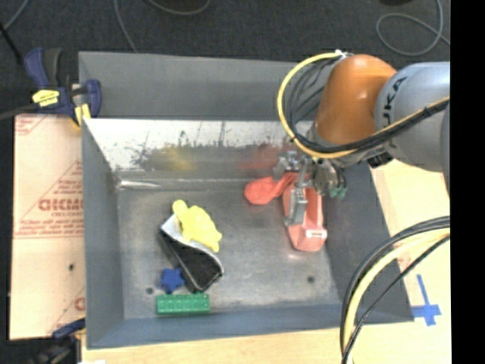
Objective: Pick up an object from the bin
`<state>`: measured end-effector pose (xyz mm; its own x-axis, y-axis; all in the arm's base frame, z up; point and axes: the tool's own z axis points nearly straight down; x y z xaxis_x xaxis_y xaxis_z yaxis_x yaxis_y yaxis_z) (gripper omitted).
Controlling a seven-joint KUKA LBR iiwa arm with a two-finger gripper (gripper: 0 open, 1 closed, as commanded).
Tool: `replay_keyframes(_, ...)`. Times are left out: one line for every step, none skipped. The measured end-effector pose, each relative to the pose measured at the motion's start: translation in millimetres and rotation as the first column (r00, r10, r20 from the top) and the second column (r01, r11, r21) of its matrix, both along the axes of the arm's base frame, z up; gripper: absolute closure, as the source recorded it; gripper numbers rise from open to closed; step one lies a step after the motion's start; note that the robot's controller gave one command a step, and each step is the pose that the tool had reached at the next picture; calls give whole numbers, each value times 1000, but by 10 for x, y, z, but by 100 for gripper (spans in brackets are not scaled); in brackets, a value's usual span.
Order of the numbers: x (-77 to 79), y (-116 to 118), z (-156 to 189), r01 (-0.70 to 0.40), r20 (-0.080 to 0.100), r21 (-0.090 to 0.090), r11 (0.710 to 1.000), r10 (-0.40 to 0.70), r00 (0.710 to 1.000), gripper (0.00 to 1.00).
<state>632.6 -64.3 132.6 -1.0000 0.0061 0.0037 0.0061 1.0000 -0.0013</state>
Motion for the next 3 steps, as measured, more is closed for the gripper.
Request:
replay_keyframes(18,0,51,-1,8,-1,1000,1,1000,0)
replay_keyframes(156,134,-2,87,10,2,996,-87,996,0)
replay_keyframes(233,169,-30,92,11,1,996,-92,996,0)
